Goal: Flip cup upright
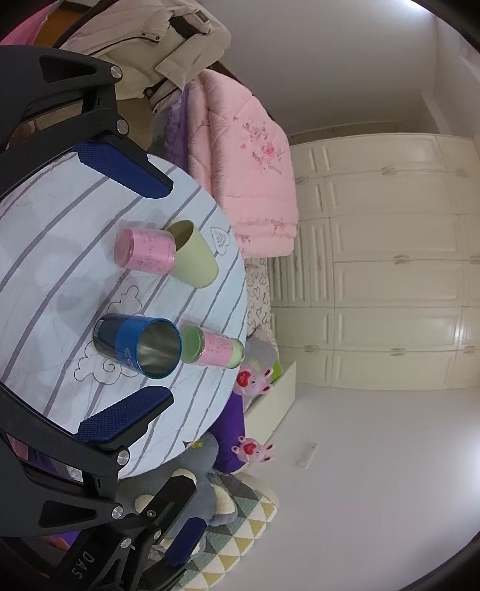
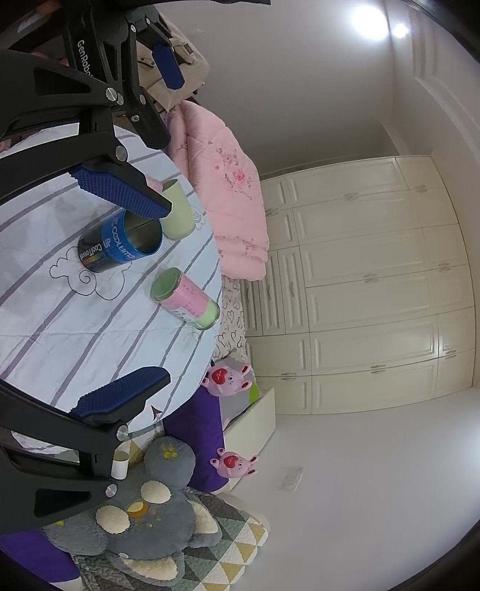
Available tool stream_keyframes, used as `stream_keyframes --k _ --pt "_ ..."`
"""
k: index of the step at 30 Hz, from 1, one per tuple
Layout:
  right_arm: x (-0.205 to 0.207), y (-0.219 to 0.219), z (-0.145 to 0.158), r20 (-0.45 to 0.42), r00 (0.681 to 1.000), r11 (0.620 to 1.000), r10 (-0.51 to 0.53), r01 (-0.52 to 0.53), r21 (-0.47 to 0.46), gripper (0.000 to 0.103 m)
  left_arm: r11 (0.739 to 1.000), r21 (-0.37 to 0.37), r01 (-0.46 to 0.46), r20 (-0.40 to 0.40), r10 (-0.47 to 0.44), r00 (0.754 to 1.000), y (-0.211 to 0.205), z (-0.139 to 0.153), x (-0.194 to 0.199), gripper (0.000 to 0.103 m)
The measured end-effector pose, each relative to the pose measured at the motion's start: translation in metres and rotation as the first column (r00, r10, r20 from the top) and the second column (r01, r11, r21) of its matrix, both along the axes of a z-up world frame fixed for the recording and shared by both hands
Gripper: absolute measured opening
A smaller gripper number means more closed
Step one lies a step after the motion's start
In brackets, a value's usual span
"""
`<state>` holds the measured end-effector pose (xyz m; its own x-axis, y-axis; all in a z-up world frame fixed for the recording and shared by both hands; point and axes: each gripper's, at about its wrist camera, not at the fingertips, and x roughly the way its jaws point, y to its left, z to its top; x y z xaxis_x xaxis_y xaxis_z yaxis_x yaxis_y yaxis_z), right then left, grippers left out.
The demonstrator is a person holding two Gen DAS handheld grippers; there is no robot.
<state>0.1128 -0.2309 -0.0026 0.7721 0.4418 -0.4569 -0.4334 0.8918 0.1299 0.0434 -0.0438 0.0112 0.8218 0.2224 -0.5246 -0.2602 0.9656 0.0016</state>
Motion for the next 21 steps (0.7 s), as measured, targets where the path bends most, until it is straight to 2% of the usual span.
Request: stream_keyframes --k 21 --pt "0.0024 0.0064 -0.0087 -0.032 0.999 1.000 0.005 -0.006 -0.011 0.084 1.000 -0.007 0.002 -0.015 -0.002 1.000 0.0072 -0.0017 0.0030 0.103"
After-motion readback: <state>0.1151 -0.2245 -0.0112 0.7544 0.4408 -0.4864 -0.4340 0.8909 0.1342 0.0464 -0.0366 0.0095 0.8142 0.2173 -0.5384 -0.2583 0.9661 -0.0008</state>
